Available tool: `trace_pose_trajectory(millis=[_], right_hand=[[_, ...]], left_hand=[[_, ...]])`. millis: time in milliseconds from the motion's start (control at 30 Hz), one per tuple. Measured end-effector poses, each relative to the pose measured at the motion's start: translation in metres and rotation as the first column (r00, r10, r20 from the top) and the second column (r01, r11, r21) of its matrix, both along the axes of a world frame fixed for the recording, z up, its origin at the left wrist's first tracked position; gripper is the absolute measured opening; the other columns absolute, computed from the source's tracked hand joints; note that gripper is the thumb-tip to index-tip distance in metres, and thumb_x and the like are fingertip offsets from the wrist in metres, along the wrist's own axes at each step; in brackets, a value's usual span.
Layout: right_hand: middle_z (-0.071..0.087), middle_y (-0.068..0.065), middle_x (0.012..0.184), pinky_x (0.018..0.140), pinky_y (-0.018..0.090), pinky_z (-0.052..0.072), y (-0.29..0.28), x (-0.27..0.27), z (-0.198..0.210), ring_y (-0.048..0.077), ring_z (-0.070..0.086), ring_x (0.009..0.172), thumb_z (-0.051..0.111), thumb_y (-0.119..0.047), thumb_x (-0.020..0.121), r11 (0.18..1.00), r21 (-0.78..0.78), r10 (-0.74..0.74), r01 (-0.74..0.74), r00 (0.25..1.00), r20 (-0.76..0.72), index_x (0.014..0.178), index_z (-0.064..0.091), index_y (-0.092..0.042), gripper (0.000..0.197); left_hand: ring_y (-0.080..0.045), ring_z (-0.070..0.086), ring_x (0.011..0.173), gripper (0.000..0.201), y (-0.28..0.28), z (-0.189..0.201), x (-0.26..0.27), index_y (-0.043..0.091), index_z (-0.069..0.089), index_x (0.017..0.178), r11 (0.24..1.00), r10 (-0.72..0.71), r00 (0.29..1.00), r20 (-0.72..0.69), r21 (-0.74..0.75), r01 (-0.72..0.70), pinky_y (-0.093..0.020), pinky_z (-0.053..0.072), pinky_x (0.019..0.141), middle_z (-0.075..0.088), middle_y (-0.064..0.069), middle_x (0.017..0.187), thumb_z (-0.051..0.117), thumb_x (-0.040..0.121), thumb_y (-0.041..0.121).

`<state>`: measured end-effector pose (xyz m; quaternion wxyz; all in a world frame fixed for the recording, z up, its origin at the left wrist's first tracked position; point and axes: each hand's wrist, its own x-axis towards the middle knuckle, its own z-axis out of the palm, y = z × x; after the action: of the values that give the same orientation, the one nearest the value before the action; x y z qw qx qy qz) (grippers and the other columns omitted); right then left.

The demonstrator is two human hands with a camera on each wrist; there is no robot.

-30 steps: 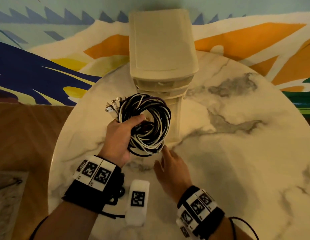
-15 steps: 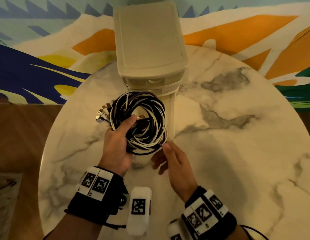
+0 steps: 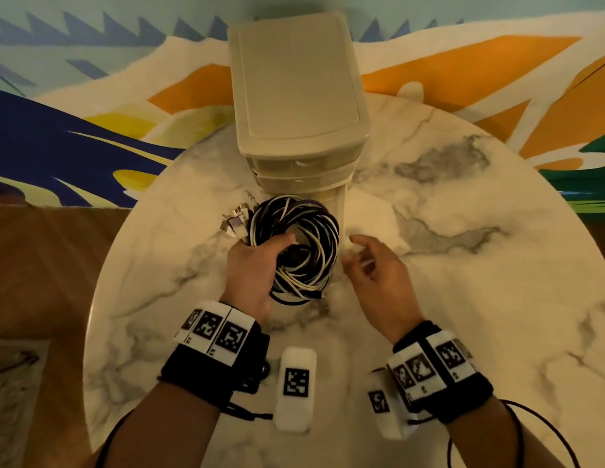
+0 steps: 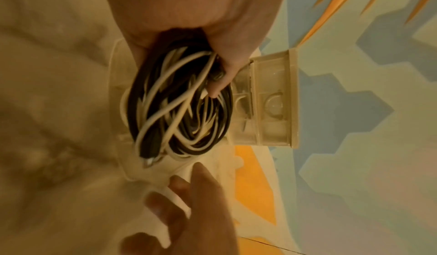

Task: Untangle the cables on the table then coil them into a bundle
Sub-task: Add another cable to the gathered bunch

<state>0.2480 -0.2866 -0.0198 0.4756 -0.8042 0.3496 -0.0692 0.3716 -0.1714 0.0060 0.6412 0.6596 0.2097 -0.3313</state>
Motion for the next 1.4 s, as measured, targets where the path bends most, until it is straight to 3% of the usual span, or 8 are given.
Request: trace_pose_trajectory(millis=[167, 333, 533, 733, 900, 1067, 1167, 1400], right_hand=[[0.052, -0.002, 0.095, 0.068, 0.023, 0.038, -0.007, -0.001, -0.013, 0.005, 0.049, 0.074, 0.048, -0.018, 0.090, 0.956, -0.017, 0.293, -0.293, 0.956, -0.005, 0.126, 0.052, -0.021, 0.036], [0.047, -0.014, 0.086, 0.063, 0.017, 0.037, -0.009, -0.001, -0.013, 0.001, 0.050, 0.067, 0.048, -0.026, 0.081, 0.969, -0.007, 0.245, -0.245, 0.969, 0.014, 0.114, 0.059, -0.020, 0.035], [0.058, -0.001, 0.110, 0.076, 0.011, 0.041, -0.013, -0.009, -0.019, 0.005, 0.056, 0.082, 0.054, -0.016, 0.086, 0.959, -0.022, 0.283, -0.283, 0.957, 0.055, 0.130, 0.054, -0.022, 0.044], [0.064, 0.008, 0.105, 0.082, 0.031, 0.049, -0.014, -0.016, -0.017, 0.021, 0.060, 0.093, 0.052, -0.022, 0.089, 0.954, -0.113, 0.286, -0.277, 0.956, 0.072, 0.118, 0.060, -0.018, 0.030], [0.061, 0.003, 0.097, 0.064, 0.008, 0.040, -0.022, -0.018, -0.006, 0.002, 0.055, 0.072, 0.053, -0.011, 0.094, 0.995, -0.077, 0.066, -0.060, 0.994, 0.084, 0.115, 0.063, -0.016, 0.024], [0.068, 0.003, 0.091, 0.060, 0.014, 0.043, -0.029, 0.007, 0.035, 0.010, 0.064, 0.080, 0.041, -0.015, 0.097, 0.925, 0.361, 0.065, -0.121, 0.985, 0.163, 0.109, 0.066, -0.018, 0.028], [0.071, 0.004, 0.098, 0.069, 0.026, 0.048, -0.026, 0.017, 0.042, 0.015, 0.066, 0.089, 0.035, -0.008, 0.086, 0.870, 0.444, 0.148, -0.215, 0.972, 0.181, 0.106, 0.069, -0.015, 0.040], [0.060, 0.014, 0.056, 0.047, 0.018, 0.040, -0.010, -0.021, 0.027, 0.018, 0.054, 0.048, 0.049, -0.019, 0.098, 0.943, 0.320, -0.135, 0.091, 0.984, 0.116, 0.067, 0.062, 0.003, 0.040]], left_hand=[[-0.024, 0.072, 0.074, 0.024, -0.007, 0.005, 0.010, 0.005, 0.071, 0.097, 0.986, -0.158, 0.987, 0.007, 0.056, 0.158, -0.029, 0.055, 0.061, 0.074, -0.010, 0.083, 0.075, 0.075, 0.011], [-0.025, 0.072, 0.078, 0.024, -0.004, 0.013, -0.001, 0.010, 0.072, 0.095, 0.982, -0.178, 0.981, 0.073, 0.084, 0.172, -0.041, 0.058, 0.075, 0.075, -0.008, 0.084, 0.077, 0.071, 0.013], [-0.029, 0.071, 0.078, 0.016, 0.023, 0.033, -0.017, 0.005, 0.073, 0.092, 0.950, -0.304, 0.950, -0.066, -0.093, 0.298, -0.034, 0.053, 0.069, 0.073, -0.015, 0.085, 0.069, 0.077, 0.009], [-0.031, 0.069, 0.082, 0.028, 0.031, 0.038, -0.002, 0.003, 0.070, 0.096, 0.822, -0.561, 0.828, 0.003, -0.117, 0.558, -0.034, 0.054, 0.073, 0.072, -0.019, 0.091, 0.073, 0.069, 0.009], [-0.031, 0.070, 0.087, 0.034, 0.040, 0.044, 0.003, 0.013, 0.074, 0.091, 0.724, -0.665, 0.743, 0.077, -0.181, 0.666, -0.030, 0.055, 0.072, 0.072, -0.018, 0.095, 0.077, 0.057, 0.010], [-0.034, 0.068, 0.092, 0.042, 0.041, 0.047, -0.002, 0.018, 0.072, 0.097, 0.615, -0.737, 0.664, 0.124, -0.283, 0.736, -0.032, 0.055, 0.076, 0.070, -0.022, 0.099, 0.077, 0.057, 0.008], [-0.029, 0.069, 0.090, 0.042, 0.042, 0.046, -0.001, 0.016, 0.074, 0.095, 0.652, -0.685, 0.714, 0.145, -0.316, 0.689, -0.032, 0.055, 0.074, 0.072, -0.017, 0.095, 0.076, 0.053, 0.013], [-0.028, 0.070, 0.081, 0.061, 0.058, 0.045, 0.017, 0.014, 0.074, 0.092, 0.754, -0.494, 0.865, 0.089, -0.452, 0.477, -0.037, 0.058, 0.069, 0.071, -0.016, 0.088, 0.093, 0.035, 0.026]])
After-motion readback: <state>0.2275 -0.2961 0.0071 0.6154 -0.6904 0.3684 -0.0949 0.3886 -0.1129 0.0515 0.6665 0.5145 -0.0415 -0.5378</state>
